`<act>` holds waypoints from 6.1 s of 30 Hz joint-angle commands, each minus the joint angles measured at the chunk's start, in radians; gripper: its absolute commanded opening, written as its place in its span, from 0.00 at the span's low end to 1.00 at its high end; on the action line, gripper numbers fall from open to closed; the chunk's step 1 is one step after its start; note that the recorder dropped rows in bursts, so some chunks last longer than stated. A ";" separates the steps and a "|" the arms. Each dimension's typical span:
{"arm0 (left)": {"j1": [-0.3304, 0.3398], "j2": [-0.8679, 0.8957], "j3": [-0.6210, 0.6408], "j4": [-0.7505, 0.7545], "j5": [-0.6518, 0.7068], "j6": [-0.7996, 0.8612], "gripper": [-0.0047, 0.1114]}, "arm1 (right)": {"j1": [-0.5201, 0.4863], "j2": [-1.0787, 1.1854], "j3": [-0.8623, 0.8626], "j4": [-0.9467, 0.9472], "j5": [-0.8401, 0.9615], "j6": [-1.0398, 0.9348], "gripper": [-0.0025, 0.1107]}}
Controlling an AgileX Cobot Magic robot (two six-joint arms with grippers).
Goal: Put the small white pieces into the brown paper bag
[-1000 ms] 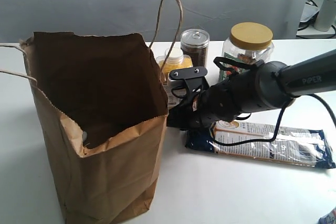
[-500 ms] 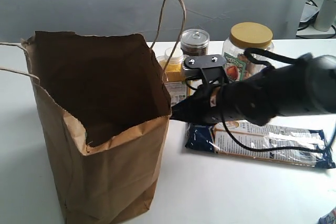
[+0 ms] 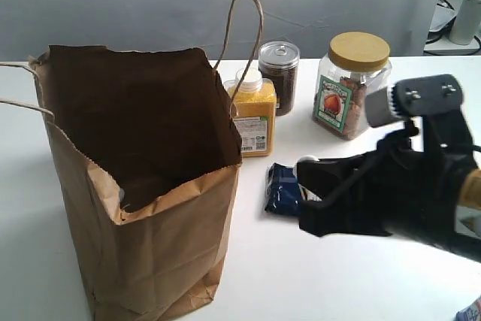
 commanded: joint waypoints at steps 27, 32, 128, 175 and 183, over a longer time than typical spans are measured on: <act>-0.004 -0.003 0.004 -0.008 -0.005 -0.004 0.04 | 0.254 0.397 -0.540 -0.050 0.014 0.119 0.54; -0.004 -0.003 0.004 -0.008 -0.005 -0.004 0.04 | 0.244 0.405 -0.546 -0.050 0.020 0.125 0.54; -0.004 -0.003 0.004 -0.008 -0.003 -0.004 0.04 | -0.689 -1.093 0.498 0.030 0.088 -0.356 0.02; -0.004 -0.003 0.004 -0.008 -0.003 -0.004 0.04 | -0.745 -1.093 0.498 0.047 0.124 -0.350 0.02; -0.004 -0.003 0.004 -0.008 -0.003 -0.004 0.04 | -0.744 -1.093 0.498 0.047 0.124 -0.350 0.02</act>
